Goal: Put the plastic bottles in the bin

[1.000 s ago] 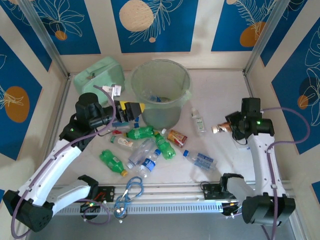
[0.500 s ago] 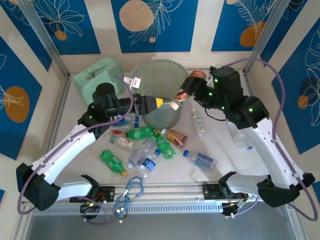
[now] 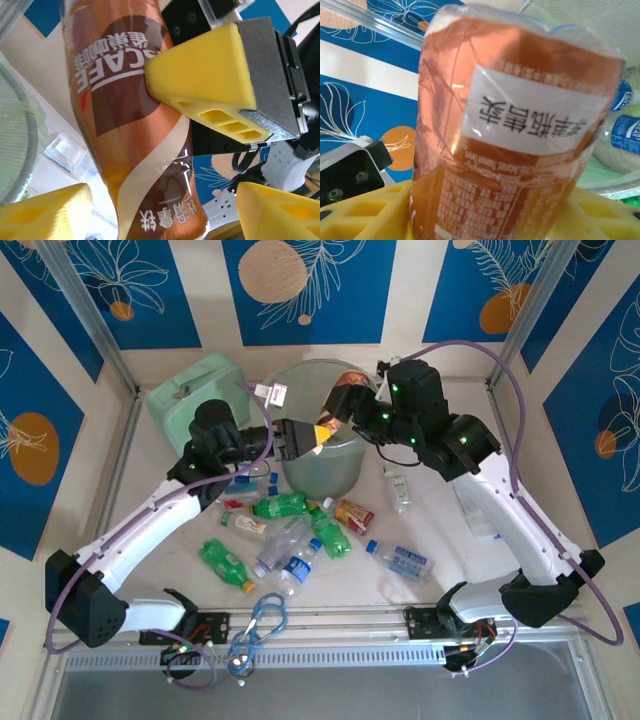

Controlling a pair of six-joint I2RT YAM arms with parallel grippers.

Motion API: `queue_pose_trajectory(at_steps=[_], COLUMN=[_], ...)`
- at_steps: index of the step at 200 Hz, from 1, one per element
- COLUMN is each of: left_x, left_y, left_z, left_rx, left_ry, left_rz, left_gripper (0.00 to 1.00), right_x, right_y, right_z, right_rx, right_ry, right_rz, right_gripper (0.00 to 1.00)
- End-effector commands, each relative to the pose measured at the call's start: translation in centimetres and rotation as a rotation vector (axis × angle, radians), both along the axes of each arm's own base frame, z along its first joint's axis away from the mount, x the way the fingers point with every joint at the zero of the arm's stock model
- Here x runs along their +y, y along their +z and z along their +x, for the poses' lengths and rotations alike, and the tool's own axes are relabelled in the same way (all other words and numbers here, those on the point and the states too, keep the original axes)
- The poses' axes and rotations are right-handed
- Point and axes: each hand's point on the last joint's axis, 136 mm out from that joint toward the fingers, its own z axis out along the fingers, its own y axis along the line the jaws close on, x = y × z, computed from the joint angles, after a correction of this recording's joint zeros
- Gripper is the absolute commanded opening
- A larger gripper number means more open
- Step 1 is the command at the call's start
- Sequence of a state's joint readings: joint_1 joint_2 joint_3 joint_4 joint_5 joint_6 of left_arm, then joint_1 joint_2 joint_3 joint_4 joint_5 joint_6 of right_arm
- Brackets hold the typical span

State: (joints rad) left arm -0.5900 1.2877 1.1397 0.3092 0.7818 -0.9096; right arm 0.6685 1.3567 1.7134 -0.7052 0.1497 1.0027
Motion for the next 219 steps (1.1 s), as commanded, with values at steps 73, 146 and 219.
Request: queue_pose_trajectory(at_steps=[73,146,219], left_x=[0.2,3.6,4.4], left_y=[1.1,-1.7,-6.7], left_z=[0.9,6.0,11.2], left_rx=[-0.064,-0.117,-0.135], left_ry=[0.067,0.359,0.422], left_rz=[0.068,0.483,0.82], left_gripper=[0.43,0.4,0.4], right_x=[0.8,-11.0,-18.6], right_y=[0.7,-3.4,-9.1], right_z=[0.1,0.8,-4.7], right_rx=[0.002,0.199,0.326], right_ry=[0.012,-0.289,-0.446], right_rz=[0.053,-0.051,-0.034], right_gripper=[0.65,0.9,0.9])
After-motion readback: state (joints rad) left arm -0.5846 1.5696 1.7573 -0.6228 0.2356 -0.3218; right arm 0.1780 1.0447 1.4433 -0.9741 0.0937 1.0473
